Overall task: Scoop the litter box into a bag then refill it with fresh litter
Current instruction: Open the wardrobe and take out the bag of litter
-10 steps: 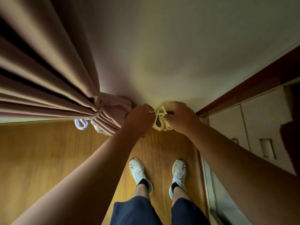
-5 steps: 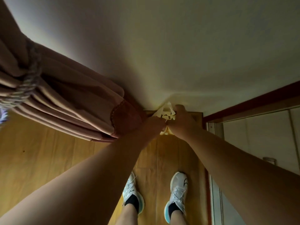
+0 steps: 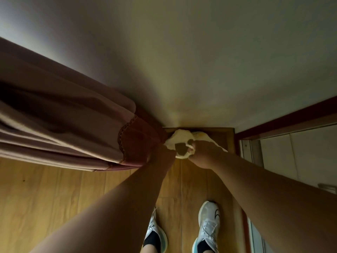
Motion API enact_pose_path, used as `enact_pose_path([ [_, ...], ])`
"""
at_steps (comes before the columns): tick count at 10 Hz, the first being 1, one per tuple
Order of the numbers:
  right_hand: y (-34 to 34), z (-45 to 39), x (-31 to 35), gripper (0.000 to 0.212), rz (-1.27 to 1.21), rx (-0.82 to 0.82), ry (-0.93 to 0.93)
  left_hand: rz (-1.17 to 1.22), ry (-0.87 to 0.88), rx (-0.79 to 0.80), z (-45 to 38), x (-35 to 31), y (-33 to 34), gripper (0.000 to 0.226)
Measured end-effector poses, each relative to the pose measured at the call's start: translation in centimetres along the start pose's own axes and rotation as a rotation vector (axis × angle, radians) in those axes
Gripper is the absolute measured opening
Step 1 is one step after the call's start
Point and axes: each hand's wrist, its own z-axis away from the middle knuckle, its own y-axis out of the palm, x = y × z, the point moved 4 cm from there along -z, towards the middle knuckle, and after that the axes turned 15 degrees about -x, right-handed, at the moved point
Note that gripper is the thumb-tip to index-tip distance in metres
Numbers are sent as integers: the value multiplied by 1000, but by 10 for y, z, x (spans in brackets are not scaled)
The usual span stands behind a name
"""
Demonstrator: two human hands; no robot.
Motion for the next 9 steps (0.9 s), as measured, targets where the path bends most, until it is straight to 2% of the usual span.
enact_pose_path([
  [1, 6, 0, -6, 34, 14, -5, 63, -120, 123, -20, 5, 13, 1, 36],
  [2, -2, 5, -13, 31, -27, -77, 99, 45, 127, -67, 13, 10, -1, 33],
  [3, -25, 20, -14, 30, -53, -108, 74, 73, 167, -173, 28, 1, -17, 26],
  [4, -72, 47, -5, 32, -135, -194, 37, 242, 138, -241, 44, -15, -49, 15],
  [5, -134, 92, 8, 26, -184, -294, -1, 372, 194, -316, 78, -44, -95, 9],
  [6, -201, 151, 28, 34, -128, -268, -28, 397, 256, -338, 126, -72, -160, 19],
  [7, -286, 222, 45, 50, -145, -247, -67, 348, 367, -317, 185, -104, -240, 16],
  [8, -379, 306, 66, 49, -131, -316, -129, 327, 586, -470, 261, -136, -333, 11],
  [9, -465, 384, 84, 25, -153, -469, -197, 394, 685, -599, 332, -169, -419, 5],
])
